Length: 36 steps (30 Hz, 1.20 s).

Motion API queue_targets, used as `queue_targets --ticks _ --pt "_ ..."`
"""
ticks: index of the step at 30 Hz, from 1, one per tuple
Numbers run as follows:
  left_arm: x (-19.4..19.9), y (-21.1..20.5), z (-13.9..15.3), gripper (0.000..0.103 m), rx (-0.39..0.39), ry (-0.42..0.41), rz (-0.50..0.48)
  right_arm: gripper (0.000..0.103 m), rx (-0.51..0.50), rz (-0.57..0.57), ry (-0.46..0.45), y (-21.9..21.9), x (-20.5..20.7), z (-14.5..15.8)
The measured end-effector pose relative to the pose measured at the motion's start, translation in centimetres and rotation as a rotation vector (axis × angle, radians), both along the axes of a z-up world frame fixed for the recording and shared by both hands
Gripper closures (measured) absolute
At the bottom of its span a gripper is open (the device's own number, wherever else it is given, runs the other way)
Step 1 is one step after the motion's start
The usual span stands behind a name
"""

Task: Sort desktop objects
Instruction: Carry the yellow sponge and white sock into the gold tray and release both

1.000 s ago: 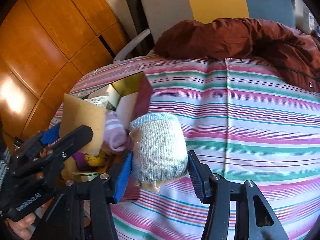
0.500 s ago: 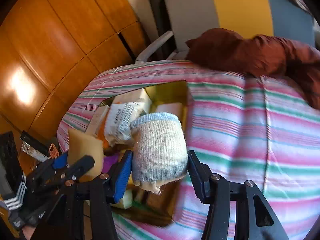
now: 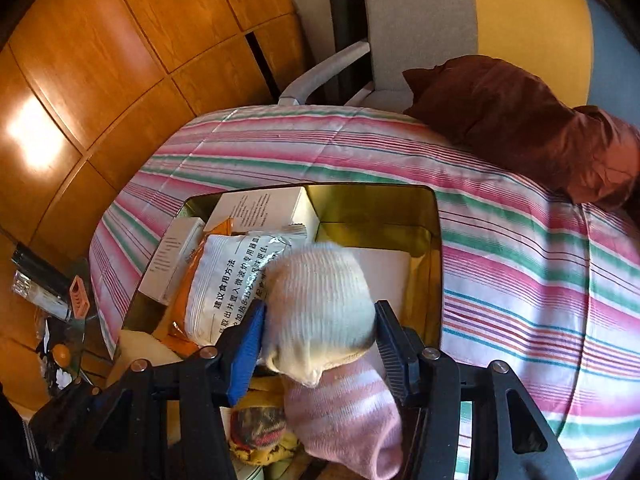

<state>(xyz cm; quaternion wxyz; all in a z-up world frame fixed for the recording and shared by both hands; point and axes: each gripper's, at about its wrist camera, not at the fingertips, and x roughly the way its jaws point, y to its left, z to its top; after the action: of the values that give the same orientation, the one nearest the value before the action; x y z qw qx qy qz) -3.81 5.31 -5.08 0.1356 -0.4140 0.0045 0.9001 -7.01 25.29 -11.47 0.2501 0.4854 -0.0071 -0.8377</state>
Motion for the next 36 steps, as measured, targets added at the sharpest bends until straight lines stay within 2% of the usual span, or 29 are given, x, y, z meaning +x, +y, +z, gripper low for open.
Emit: queue_targets --ticks 9,14,16,23,27,36 --pt "-1.1 2.1 -1.5 0.043 -0.042 -0.009 -0.009 0.046 0.021 0.031 -0.003 -0.6 -1.0 -0.1" --pt "-0.8 2.5 -1.6 0.042 -0.054 -0.007 -0.006 0.044 -0.004 0.041 -0.002 -0.5 -0.9 0.1" --pt "-0.6 2.5 -1.5 0.041 -0.056 -0.009 -0.001 0.040 -0.023 0.039 -0.007 -0.3 -0.8 0.3" --pt "0.2 2.5 -0.7 0.039 -0.069 0.002 0.017 0.037 -0.058 0.036 0.005 -0.1 0.1 1.3" --pt "0.9 2.3 0.2 0.030 -0.081 0.023 0.033 0.035 -0.079 0.022 0.016 0.6 0.8 1.9" --pt "2.1 1.7 2.1 0.024 -0.081 0.074 0.072 0.033 -0.107 -0.040 0.040 3.5 3.6 2.5"
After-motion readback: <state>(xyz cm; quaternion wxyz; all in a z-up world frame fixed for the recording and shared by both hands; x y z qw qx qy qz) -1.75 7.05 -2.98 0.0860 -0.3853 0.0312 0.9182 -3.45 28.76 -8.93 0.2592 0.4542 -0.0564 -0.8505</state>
